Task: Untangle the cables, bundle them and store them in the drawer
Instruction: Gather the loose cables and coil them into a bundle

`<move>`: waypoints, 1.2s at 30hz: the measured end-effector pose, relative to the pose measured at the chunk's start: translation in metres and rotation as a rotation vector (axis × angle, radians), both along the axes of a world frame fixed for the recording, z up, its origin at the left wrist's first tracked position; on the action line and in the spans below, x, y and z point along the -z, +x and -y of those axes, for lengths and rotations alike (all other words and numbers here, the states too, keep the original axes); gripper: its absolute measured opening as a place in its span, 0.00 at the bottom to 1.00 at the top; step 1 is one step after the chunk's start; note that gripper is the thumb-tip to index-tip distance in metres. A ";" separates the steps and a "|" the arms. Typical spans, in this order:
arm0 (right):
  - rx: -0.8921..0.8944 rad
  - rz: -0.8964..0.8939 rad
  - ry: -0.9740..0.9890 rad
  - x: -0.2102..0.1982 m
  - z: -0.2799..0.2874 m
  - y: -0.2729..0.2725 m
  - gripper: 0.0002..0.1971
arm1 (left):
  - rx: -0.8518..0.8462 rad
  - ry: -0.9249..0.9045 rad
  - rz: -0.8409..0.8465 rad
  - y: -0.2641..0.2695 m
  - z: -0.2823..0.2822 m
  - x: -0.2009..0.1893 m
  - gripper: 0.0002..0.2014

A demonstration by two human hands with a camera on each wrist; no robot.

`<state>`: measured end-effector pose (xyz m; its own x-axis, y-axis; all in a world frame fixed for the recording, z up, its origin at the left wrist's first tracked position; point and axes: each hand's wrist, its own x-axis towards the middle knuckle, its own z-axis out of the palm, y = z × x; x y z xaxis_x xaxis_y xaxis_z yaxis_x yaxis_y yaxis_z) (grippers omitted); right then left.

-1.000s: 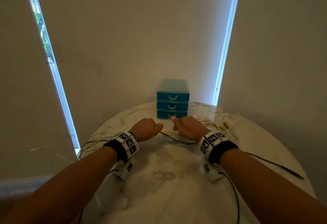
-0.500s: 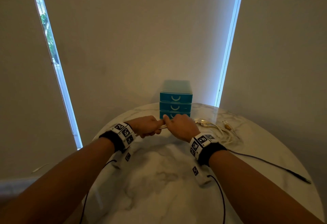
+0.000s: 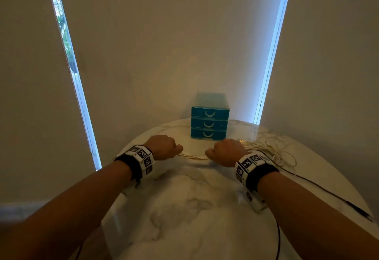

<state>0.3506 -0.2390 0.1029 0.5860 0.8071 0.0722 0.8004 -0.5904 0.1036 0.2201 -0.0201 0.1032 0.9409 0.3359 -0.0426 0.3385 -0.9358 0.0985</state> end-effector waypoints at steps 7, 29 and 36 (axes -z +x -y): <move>0.032 -0.011 -0.100 0.010 -0.019 0.000 0.23 | 0.005 -0.121 0.154 0.007 0.011 0.006 0.28; -0.008 -0.159 0.391 -0.027 -0.050 -0.024 0.29 | -0.099 -0.495 0.012 -0.017 -0.024 -0.021 0.32; 0.009 0.320 0.323 -0.052 -0.025 -0.004 0.30 | -0.103 -0.293 0.130 -0.032 -0.053 -0.034 0.37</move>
<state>0.3464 -0.2135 0.1546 0.4997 0.7086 0.4983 0.7531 -0.6396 0.1543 0.1885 0.0331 0.1376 0.9068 0.4204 -0.0329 0.3963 -0.8231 0.4067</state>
